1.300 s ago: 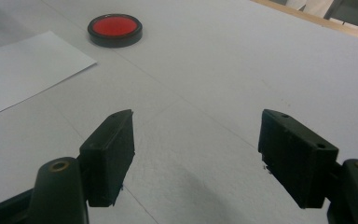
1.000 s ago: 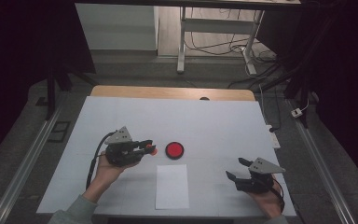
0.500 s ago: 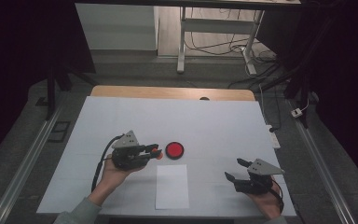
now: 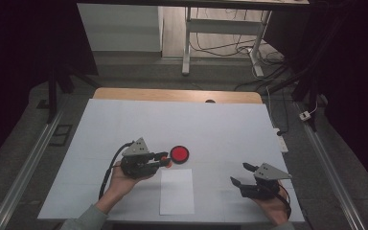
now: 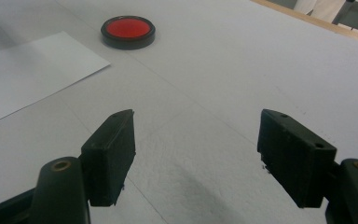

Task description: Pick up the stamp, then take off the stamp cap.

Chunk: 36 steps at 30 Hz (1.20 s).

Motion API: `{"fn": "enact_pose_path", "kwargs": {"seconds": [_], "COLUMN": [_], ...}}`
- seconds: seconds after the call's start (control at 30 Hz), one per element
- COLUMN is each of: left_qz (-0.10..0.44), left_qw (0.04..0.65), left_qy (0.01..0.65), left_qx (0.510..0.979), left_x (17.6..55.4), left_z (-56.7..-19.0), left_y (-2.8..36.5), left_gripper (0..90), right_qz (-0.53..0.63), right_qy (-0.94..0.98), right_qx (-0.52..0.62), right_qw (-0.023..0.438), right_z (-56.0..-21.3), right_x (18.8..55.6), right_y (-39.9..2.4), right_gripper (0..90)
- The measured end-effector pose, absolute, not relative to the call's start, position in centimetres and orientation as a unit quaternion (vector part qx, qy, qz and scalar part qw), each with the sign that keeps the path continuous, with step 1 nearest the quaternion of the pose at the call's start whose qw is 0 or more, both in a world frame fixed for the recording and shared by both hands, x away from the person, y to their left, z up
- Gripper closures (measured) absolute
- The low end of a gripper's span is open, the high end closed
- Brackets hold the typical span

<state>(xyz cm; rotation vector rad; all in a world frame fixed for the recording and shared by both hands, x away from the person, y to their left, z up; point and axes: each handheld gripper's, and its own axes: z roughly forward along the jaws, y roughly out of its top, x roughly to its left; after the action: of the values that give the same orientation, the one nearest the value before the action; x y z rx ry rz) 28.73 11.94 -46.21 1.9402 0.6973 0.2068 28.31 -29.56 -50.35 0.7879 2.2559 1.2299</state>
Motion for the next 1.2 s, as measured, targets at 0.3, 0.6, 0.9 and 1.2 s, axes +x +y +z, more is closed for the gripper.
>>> {"fn": "enact_pose_path", "kwargs": {"seconds": [0.3,0.6,0.9,1.2], "left_qz": [0.086,0.082,0.072,0.076], "left_qw": [0.51,0.512,0.515,0.523], "left_qy": [0.288,0.287,0.283,0.267], "left_qx": [0.806,0.805,0.806,0.806], "left_x": [28.7,28.7,28.9,28.2], "left_z": [-46.2,-46.2,-46.0,-45.2], "left_y": [11.8,11.7,11.6,11.6], "left_gripper": [72.0,72.0,72.0,72.0], "right_qz": [0.451,0.459,0.489,0.484], "right_qy": [0.815,0.812,0.795,0.801], "right_qx": [0.283,0.283,0.286,0.279], "right_qw": [0.227,0.224,0.217,0.214], "right_z": [-50.0,-49.7,-48.4,-47.8], "right_x": [28.3,28.3,28.0,27.7], "right_y": [-29.4,-29.3,-29.1,-27.7], "right_gripper": [27.5,29.0,30.6,31.5]}}
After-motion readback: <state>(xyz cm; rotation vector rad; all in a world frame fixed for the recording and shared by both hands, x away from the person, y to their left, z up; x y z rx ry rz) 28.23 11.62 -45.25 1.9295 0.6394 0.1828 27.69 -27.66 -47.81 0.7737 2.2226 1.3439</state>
